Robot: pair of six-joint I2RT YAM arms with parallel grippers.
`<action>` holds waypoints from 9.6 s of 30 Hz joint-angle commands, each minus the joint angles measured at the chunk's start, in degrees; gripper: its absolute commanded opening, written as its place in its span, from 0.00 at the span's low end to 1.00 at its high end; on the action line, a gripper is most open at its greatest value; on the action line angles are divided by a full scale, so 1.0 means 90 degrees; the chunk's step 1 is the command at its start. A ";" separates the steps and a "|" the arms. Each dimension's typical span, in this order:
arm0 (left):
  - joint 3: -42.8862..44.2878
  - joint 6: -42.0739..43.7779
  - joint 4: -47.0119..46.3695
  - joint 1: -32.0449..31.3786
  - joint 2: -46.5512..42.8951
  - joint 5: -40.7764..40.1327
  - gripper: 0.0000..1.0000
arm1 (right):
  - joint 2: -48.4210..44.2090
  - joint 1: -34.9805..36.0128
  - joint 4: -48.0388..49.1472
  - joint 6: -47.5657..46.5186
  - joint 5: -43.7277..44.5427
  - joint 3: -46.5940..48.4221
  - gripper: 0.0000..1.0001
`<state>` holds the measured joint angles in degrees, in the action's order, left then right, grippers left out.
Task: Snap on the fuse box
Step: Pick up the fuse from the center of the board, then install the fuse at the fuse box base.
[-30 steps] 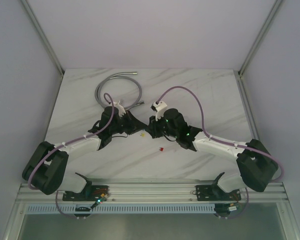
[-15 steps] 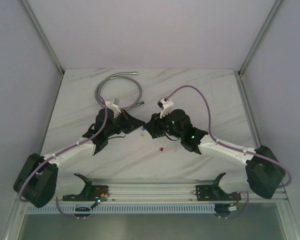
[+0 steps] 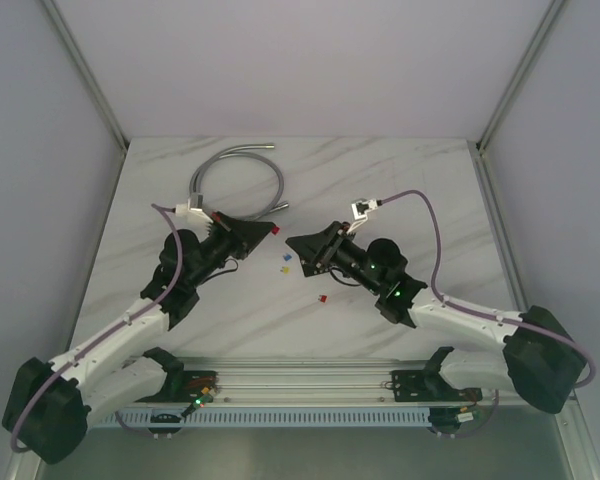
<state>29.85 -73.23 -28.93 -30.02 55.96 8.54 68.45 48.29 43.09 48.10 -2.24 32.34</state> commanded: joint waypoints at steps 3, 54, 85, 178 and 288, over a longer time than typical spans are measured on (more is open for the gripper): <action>-0.0191 -0.0654 -0.0485 -0.0131 -0.0367 -0.0339 0.00 | 0.0143 0.0131 0.1702 0.0856 0.0257 -0.0107 0.47; -0.0512 -0.0067 -0.0245 -0.0378 -0.0664 -0.1069 0.41 | 0.0251 -0.0278 -0.0024 0.0266 -0.0295 0.0341 0.00; 0.0284 0.3740 0.2784 0.0930 0.0422 -0.0747 1.00 | 0.3599 -0.0551 -0.8460 -0.2645 0.1864 0.5281 0.00; 0.0502 0.3805 0.2818 0.0963 0.1142 -0.0105 1.00 | 0.4883 -0.0473 -0.8430 -0.2907 0.2126 0.5898 0.23; 0.0649 0.3679 0.2922 0.0943 0.1108 0.0196 1.00 | 0.4861 -0.1068 -0.8320 -0.3315 0.1466 0.4469 0.00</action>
<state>34.20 -40.01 -2.94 -21.69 66.19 9.41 108.75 39.05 -29.19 17.58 10.70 76.88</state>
